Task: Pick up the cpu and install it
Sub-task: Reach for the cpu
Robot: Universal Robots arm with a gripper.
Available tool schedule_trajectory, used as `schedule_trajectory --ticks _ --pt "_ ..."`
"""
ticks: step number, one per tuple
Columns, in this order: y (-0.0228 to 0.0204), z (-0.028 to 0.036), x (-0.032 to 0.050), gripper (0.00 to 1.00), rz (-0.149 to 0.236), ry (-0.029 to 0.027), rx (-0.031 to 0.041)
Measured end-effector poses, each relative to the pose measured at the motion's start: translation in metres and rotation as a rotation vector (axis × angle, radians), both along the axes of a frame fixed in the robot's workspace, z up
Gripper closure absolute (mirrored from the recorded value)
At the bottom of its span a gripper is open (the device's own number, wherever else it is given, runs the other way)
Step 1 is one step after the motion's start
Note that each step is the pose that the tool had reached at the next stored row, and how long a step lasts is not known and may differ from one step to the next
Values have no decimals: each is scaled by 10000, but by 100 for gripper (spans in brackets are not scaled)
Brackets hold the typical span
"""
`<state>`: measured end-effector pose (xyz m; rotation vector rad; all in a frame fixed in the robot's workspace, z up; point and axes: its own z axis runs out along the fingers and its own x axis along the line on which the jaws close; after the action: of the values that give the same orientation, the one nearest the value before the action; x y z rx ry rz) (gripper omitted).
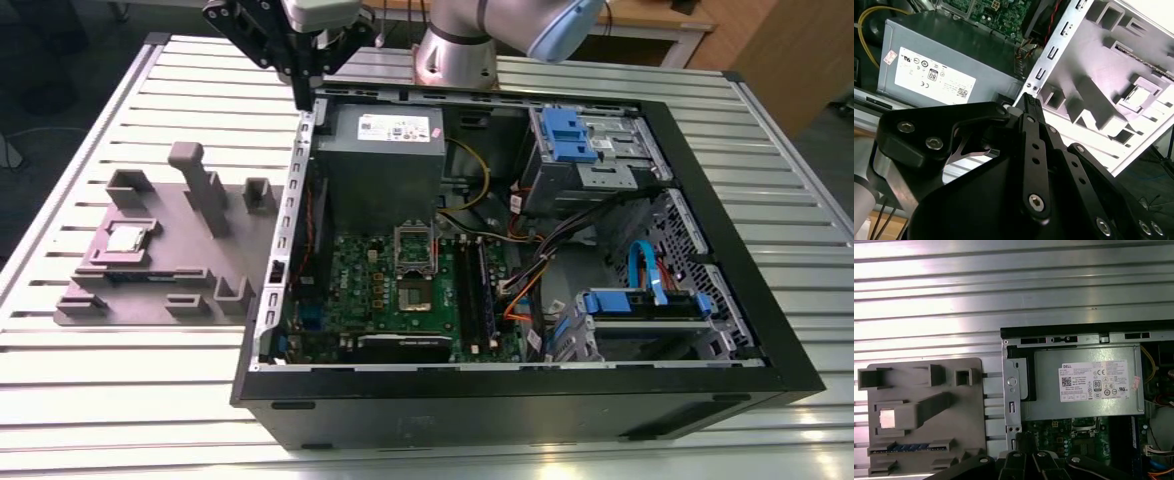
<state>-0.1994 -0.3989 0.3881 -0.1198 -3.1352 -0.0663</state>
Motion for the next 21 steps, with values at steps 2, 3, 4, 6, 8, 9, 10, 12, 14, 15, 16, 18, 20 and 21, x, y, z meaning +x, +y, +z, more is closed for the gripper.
schedule_trajectory --ticks 2,3,4,6,8,9,10,12,14,15,16,18,20,21 --pt "0 -1 -25 90 0 3 0" --pt "0 -1 -39 90 0 5 -1" --pt "0 -1 -54 90 0 6 -1" --pt "0 -3 -81 90 -1 8 0" --pt "0 -4 -92 90 0 10 1" --pt "0 -4 -92 90 1 10 1" --pt "0 -3 -94 90 0 11 0" --pt "0 -4 -99 90 -1 11 1" --pt "0 -3 -103 90 -1 11 0" --pt "0 -4 -106 90 -1 11 1" --pt "0 -4 -109 90 -1 11 1" --pt "0 -5 -115 90 -1 11 0" --pt "0 -5 -121 90 -1 12 0" --pt "0 -6 -125 90 -1 11 1"
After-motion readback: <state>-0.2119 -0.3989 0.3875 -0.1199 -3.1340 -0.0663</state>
